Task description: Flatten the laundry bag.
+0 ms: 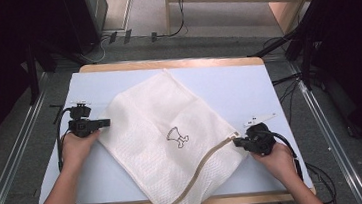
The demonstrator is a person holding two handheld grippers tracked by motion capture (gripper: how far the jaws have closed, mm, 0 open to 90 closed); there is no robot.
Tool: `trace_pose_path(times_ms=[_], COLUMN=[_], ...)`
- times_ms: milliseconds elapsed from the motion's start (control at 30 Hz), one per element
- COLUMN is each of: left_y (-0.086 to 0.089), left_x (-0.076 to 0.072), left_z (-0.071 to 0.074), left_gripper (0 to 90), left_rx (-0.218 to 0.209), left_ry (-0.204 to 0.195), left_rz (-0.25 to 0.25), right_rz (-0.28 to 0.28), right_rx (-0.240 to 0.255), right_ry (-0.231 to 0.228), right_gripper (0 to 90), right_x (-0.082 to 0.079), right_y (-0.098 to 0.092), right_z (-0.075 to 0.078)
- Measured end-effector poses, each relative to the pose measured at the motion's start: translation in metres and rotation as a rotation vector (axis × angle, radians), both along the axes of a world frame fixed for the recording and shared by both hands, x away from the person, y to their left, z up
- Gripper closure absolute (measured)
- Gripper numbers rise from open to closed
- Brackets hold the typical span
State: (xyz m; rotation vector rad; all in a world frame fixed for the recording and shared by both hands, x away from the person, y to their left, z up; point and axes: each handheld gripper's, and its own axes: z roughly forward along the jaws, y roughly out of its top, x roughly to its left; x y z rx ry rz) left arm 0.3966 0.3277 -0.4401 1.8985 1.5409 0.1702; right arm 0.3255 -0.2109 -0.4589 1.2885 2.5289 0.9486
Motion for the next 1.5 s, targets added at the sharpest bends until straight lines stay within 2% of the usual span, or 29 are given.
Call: trace_pose_path(times_ms=[33, 67, 133, 167, 200, 233, 267, 300, 333, 367, 400, 433, 533, 633, 700, 800, 833, 867, 933, 1067, 1100, 1233, 1267, 1300, 1333, 1367, 1433, 1467, 1500], left_y=[0.001, 0.001, 0.002, 0.002, 0.002, 0.003, 0.003, 0.003, 0.003, 0.002, 0.002, 0.001, 0.001, 0.005, 0.006, 0.009, 0.008, 0.008, 0.002, -0.01, -0.018, -0.023, -0.027, -0.032, -0.032, -0.038, -0.039, -0.039, -0.04], left_x=[-0.002, -0.002, -0.009, -0.009, -0.013, -0.019, -0.019, -0.027, -0.027, -0.035, -0.035, -0.045, -0.054, -0.069, -0.072, -0.079, -0.082, -0.082, -0.084, -0.084, -0.083, -0.08, -0.078, -0.076, -0.076, -0.075, -0.073, -0.073, -0.07], left_z=[0.003, 0.003, 0.008, 0.008, 0.009, 0.011, 0.011, 0.013, 0.013, 0.015, 0.015, 0.018, 0.019, 0.017, 0.015, 0.01, 0.006, 0.006, 0.001, -0.003, -0.004, -0.005, -0.006, -0.006, -0.006, -0.005, -0.005, -0.005, -0.006], left_gripper=[80.7, 77.3, 72.0, 69.5, 69.5, 63.3, 61.9, 60.7, 59.6, 59.0, 58.5, 57.8, 56.9, 56.2, 56.0, 56.0, 55.9, 55.9, 55.4, 53.0, 52.1, 55.3, 59.0, 66.3, 68.4, 71.6, 78.7, 82.1, 84.8], left_rx=[-0.01, -0.01, -0.026, -0.026, -0.045, -0.044, -0.044, -0.029, -0.029, -0.026, -0.026, -0.014, -0.005, 0.005, 0.009, 0.003, -0.021, -0.021, -0.054, -0.045, -0.027, -0.03, -0.011, 0.052, 0.052, 0.108, 0.1, 0.1, 0.083], left_ry=[-0.005, -0.005, -0.021, -0.021, -0.029, -0.02, -0.02, -0.023, -0.023, -0.021, -0.021, -0.028, -0.026, 0.002, 0.008, 0.042, 0.064, 0.064, 0.087, 0.103, 0.094, 0.091, 0.081, 0.059, 0.059, 0.04, 0.04, 0.04, 0.048], left_rz=[0.0, 0.0, -0.001, -0.001, 0.001, 0.005, 0.005, 0.011, 0.011, 0.009, 0.009, 0.014, 0.019, 0.041, 0.046, 0.061, 0.062, 0.062, 0.054, 0.027, 0.028, 0.026, 0.012, -0.02, -0.02, -0.04, -0.052, -0.052, -0.065], right_rz=[-0.007, -0.007, -0.058, -0.058, -0.071, -0.081, -0.084, -0.086, -0.086, -0.082, -0.082, -0.073, -0.056, -0.027, -0.023, -0.013, -0.007, -0.009, -0.012, -0.014, -0.005, 0.002, 0.005, 0.011, 0.011, 0.009, 0.013, 0.013, 0.023], right_rx=[0.004, 0.004, 0.068, 0.068, 0.091, 0.132, 0.146, 0.156, 0.156, 0.17, 0.17, 0.168, 0.158, 0.14, 0.137, 0.132, 0.135, 0.136, 0.141, 0.124, 0.112, 0.098, 0.084, 0.054, 0.054, 0.02, 0.02, 0.02, 0.017], right_ry=[-0.039, -0.039, -0.096, -0.096, -0.12, -0.156, -0.169, -0.174, -0.174, -0.178, -0.178, -0.173, -0.173, -0.171, -0.172, -0.178, -0.18, -0.174, -0.169, -0.138, -0.127, -0.107, -0.103, -0.086, -0.086, -0.1, -0.105, -0.105, -0.105], right_gripper=[85.3, 85.3, 77.5, 77.5, 76.1, 72.0, 70.5, 69.7, 69.7, 66.6, 66.6, 64.7, 63.2, 61.5, 61.2, 60.3, 59.5, 59.1, 58.1, 55.3, 52.7, 51.7, 51.4, 52.2, 52.2, 55.1, 65.9, 65.9, 77.7], right_x=[0.001, 0.001, 0.007, 0.007, 0.009, 0.014, 0.016, 0.019, 0.019, 0.028, 0.028, 0.037, 0.044, 0.057, 0.06, 0.068, 0.074, 0.076, 0.081, 0.086, 0.089, 0.091, 0.092, 0.093, 0.093, 0.091, 0.089, 0.089, 0.088], right_y=[-0.005, -0.005, -0.02, -0.02, -0.025, -0.032, -0.033, -0.033, -0.033, -0.028, -0.028, -0.022, -0.015, -0.002, 0.001, 0.009, 0.013, 0.015, 0.018, 0.023, 0.026, 0.028, 0.029, 0.032, 0.032, 0.036, 0.038, 0.038, 0.039], right_z=[0.004, 0.004, 0.01, 0.01, 0.012, 0.016, 0.017, 0.017, 0.017, 0.017, 0.017, 0.016, 0.015, 0.014, 0.014, 0.013, 0.013, 0.012, 0.009, 0.004, 0.001, -0.004, -0.007, -0.012, -0.012, -0.013, -0.013, -0.013, -0.012])
